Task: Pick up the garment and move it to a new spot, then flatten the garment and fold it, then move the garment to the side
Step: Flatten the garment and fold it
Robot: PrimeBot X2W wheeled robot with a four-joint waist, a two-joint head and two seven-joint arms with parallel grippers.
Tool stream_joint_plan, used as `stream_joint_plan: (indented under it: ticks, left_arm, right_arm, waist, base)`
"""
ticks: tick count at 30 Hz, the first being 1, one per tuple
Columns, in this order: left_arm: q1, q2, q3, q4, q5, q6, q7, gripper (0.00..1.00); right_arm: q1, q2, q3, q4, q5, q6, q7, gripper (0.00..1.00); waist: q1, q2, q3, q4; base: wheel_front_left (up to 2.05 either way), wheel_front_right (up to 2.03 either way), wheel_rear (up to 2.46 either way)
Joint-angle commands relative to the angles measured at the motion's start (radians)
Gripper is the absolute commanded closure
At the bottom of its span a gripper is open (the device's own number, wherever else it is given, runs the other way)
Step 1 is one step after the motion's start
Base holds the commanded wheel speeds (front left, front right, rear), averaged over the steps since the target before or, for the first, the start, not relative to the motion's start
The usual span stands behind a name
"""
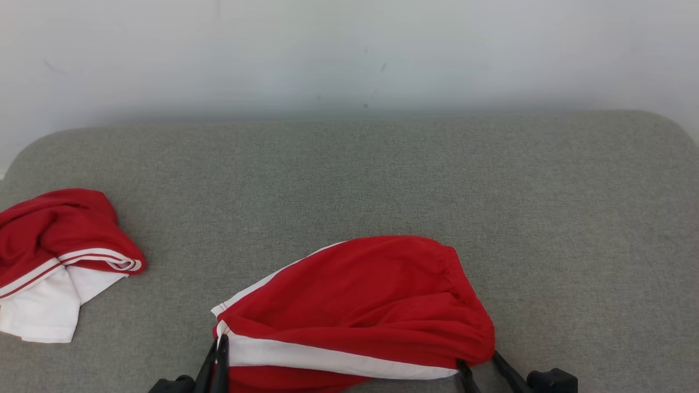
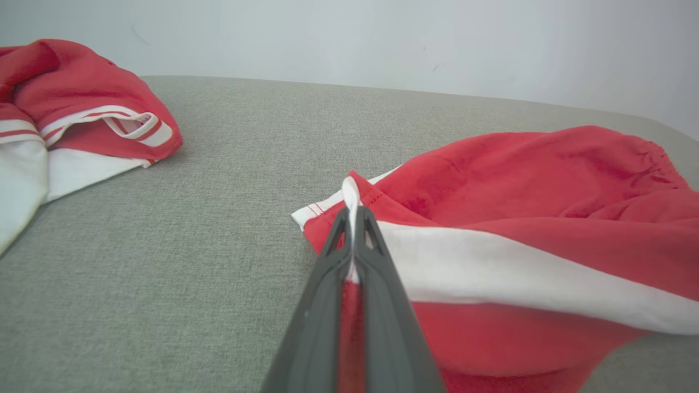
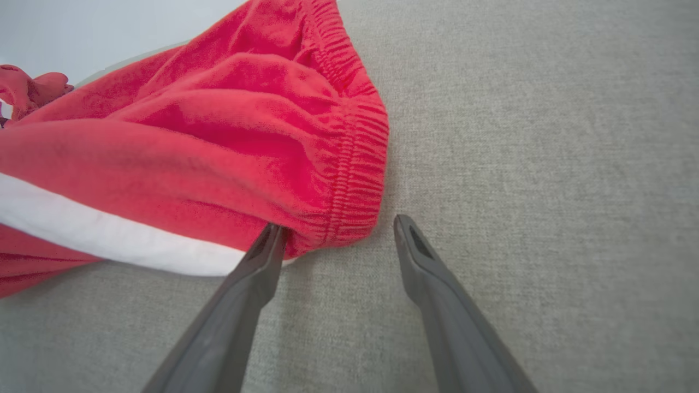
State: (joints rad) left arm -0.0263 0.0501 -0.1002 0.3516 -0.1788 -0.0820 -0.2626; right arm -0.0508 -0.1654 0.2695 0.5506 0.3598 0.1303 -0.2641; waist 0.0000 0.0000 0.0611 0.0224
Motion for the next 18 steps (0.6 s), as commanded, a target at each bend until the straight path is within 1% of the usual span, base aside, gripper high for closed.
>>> stream_joint_plan:
  ticks: [1,2,3,4,5,12,18]
  left_arm:
    - [-0.008,0.0,0.001,-0.003,-0.001,0.002,-0.003,1.0]
    - [-0.009,0.0,0.002,-0.004,-0.001,0.002,-0.003,1.0]
    - [-0.009,0.0,0.002,-0.005,0.0,0.002,-0.003,1.0]
    - [-0.01,0.001,0.003,-0.006,0.0,0.002,-0.003,1.0]
    - [-0.011,0.0,0.004,-0.007,0.001,0.002,-0.003,1.0]
    - [-0.028,0.001,0.024,-0.049,0.008,0.0,-0.003,1.0]
    - [-0.086,0.001,0.045,-0.108,0.029,-0.012,-0.003,1.0]
  right_arm:
    - [-0.009,-0.001,0.009,-0.007,0.005,0.001,0.0,0.0]
    - [-0.013,-0.003,0.015,-0.011,0.007,0.001,0.0,0.25]
    - [-0.016,-0.006,0.024,-0.015,0.009,0.001,0.0,0.56]
    - [-0.019,-0.008,0.028,-0.019,0.01,0.001,0.0,0.93]
    - [-0.021,-0.011,0.034,-0.024,0.013,0.001,0.0,1.0]
    - [-0.036,-0.044,0.017,-0.133,0.058,0.001,0.0,1.0]
    - [-0.089,-0.06,-0.01,-0.24,0.094,0.001,0.0,1.0]
  waist:
    - [0.0,0.0,0.008,0.006]
    - [0.0,0.0,0.01,0.007]
    - [0.0,0.0,0.012,0.008]
    - [0.0,0.0,0.015,0.009]
    - [0.0,0.0,0.016,0.01]
    - [0.0,0.0,-0.005,-0.009]
    - [0.0,0.0,-0.036,-0.028]
  base:
    - [0.0,0.0,0.0]
    - [0.0,0.0,0.0]
    - [0.0,0.0,0.0]
    - [0.0,0.0,0.0]
    - [0.0,0.0,0.0]
    - [0.0,0.0,0.0]
    - [0.0,0.0,0.0]
